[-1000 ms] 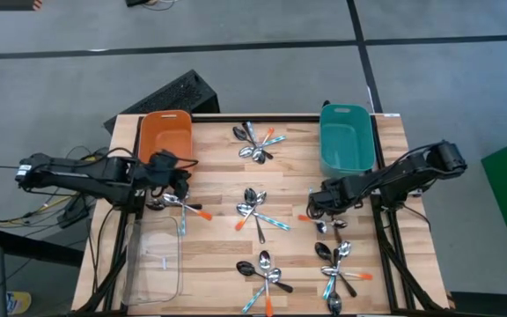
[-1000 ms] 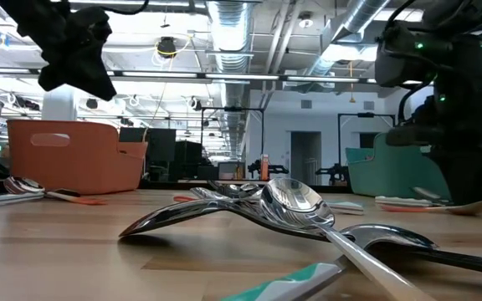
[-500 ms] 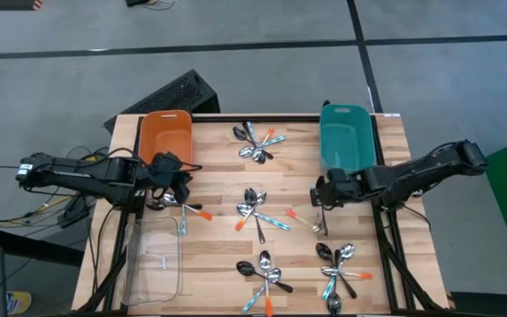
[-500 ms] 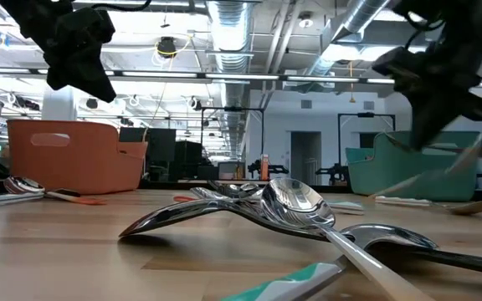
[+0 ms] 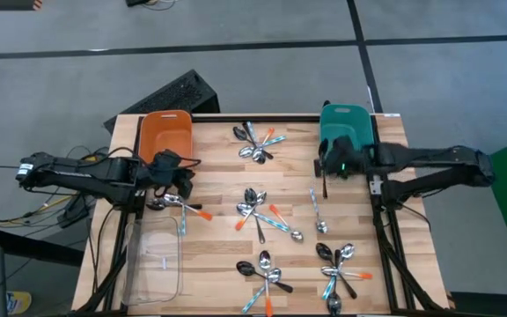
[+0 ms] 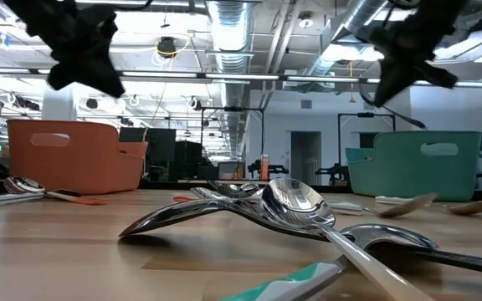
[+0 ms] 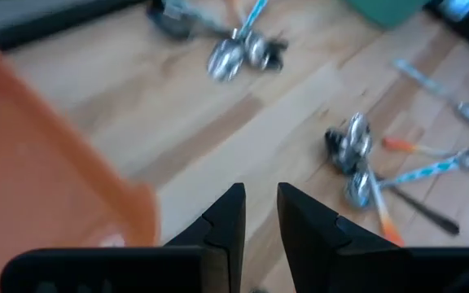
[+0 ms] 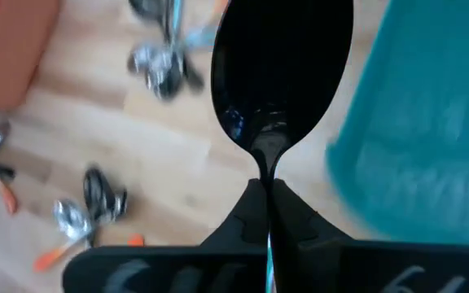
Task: Sort silverware by color (type)
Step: Put the black spoon into the green bin
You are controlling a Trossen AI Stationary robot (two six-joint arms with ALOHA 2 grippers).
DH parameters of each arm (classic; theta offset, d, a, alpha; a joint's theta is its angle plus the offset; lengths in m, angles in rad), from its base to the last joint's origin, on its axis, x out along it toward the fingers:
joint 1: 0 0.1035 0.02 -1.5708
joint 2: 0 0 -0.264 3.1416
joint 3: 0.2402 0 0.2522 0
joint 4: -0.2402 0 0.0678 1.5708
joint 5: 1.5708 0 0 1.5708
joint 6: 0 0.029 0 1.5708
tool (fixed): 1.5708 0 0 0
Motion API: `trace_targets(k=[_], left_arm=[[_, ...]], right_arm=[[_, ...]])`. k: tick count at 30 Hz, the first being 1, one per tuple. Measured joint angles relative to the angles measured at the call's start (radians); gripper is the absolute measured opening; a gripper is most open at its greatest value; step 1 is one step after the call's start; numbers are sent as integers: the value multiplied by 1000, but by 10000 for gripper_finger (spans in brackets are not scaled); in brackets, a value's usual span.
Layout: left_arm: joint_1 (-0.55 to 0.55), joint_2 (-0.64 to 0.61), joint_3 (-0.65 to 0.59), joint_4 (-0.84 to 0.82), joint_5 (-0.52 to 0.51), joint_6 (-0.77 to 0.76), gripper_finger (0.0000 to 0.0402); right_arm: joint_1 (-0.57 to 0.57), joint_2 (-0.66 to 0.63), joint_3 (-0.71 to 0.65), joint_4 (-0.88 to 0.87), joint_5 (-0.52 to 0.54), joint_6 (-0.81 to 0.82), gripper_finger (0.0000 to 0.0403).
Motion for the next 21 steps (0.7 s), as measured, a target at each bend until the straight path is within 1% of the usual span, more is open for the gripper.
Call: trace_targets(k=[2, 5, 8, 11, 13, 17, 21], left_arm=[[8, 18, 0, 82, 5, 65, 61], [23, 60, 0, 224, 45, 124, 61], [26, 98, 0, 323, 67, 131, 61], [26, 114, 0, 377, 62, 117, 61], [26, 115, 0, 384, 36, 89, 61], [26, 114, 0, 388, -3, 34, 61], [17, 105, 0, 432, -27, 51, 67]], right_arm=[[-84, -2, 33, -11, -2, -121, 9], [-222, -1, 70, -13, -4, -303, 8], [-350, 3, 73, 3, 22, -491, 8], [-451, 32, 65, 1, 47, -625, 8], [-504, 49, 52, -1, 36, -681, 8], [-583, 78, 22, -9, -40, -741, 10], [-624, 131, 2, -38, -53, -744, 37]])
